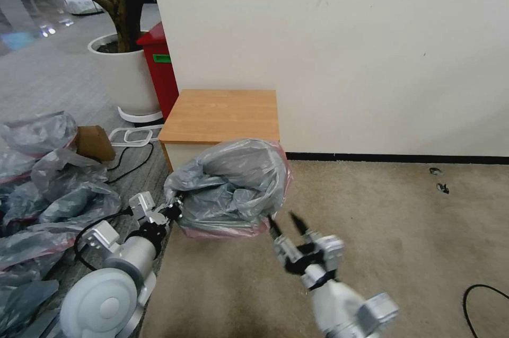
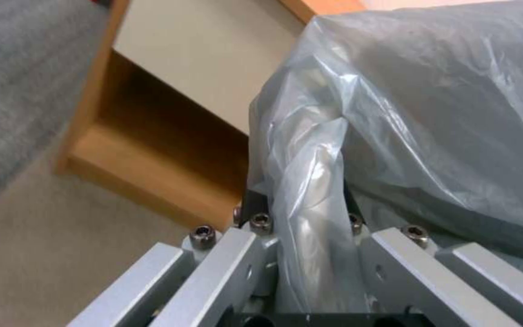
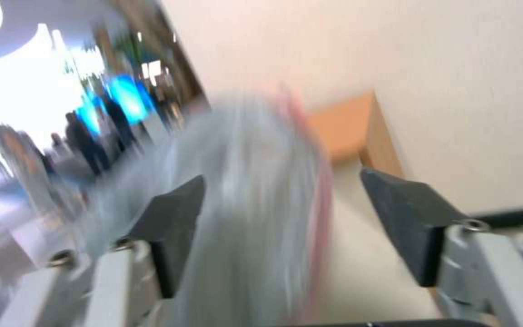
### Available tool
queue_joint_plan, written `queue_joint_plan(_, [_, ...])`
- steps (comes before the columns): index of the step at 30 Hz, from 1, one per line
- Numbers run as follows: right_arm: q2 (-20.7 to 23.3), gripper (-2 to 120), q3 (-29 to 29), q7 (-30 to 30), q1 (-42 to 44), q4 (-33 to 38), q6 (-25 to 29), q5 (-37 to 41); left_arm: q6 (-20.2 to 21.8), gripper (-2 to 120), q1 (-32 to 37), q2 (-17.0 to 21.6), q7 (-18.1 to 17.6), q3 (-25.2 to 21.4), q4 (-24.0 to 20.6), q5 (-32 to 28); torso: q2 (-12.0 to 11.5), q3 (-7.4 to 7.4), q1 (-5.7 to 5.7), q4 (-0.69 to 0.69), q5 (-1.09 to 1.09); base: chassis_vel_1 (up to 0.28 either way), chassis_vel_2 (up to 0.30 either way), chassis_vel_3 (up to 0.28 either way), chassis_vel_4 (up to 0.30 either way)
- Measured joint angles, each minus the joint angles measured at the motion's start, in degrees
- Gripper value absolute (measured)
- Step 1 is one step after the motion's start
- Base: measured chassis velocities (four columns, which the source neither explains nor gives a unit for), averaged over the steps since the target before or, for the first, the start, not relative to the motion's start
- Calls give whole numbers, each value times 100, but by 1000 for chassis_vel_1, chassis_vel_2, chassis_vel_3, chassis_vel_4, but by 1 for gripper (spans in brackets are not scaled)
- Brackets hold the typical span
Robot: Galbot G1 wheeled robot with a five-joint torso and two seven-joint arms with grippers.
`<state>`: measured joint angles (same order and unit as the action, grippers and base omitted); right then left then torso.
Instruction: Pick up the garbage bag from the table and place it over the trash can.
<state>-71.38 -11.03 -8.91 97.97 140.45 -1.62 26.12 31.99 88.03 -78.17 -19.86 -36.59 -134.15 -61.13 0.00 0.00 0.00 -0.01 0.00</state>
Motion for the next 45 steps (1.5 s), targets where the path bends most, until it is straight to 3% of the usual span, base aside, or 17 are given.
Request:
queue_joint_plan(2, [-22,75,-81,25,-116,20,-13,240,46,4,17,5,45,1,-3,-20,0,0,0,1,0,0,0,0,0])
queue_joint_plan(5, [-75,89,-426,144,-649,43,-191,1633,199,4,82,43,222,5,-32,-46,0,1,0,1,1,0,0,0,0])
queue_joint_plan(6, [-75,89,-426,144,-649,43,-191,1633,199,4,82,43,222,5,-32,-46,0,1,0,1,1,0,0,0,0])
queue_joint_plan(11, [-77,100,-742,517,-1042,-276,-315,3188,279,4,114,61,328,-12,-141,-68,0,1,0,1,1,0,0,0,0])
queue_joint_plan(20, [-142,100,-797,1093,-1193,-922,-243,3737,263,4,127,48,332,-33,-227,-106,0,1,0,1,0,0,0,0,0])
queue_joint_plan(31, [-191,98,-658,1370,-1180,-1034,-179,3659,232,4,113,14,328,-32,-234,-111,0,1,0,1,0,0,0,0,0])
queue_joint_plan(35, [-223,86,-639,1381,-1184,-1072,-157,3624,227,4,100,-7,327,-43,-238,-124,0,1,0,1,0,0,0,0,0])
queue_joint_plan(39, [-272,67,-613,1445,-1184,-1084,-104,3595,222,4,123,-19,327,-44,-231,-134,0,0,0,1,0,0,0,0,0])
queue_joint_plan(45, [-304,49,-578,1462,-1180,-1092,-65,3571,215,4,136,-24,327,-38,-222,-135,0,1,0,1,0,0,0,0,0])
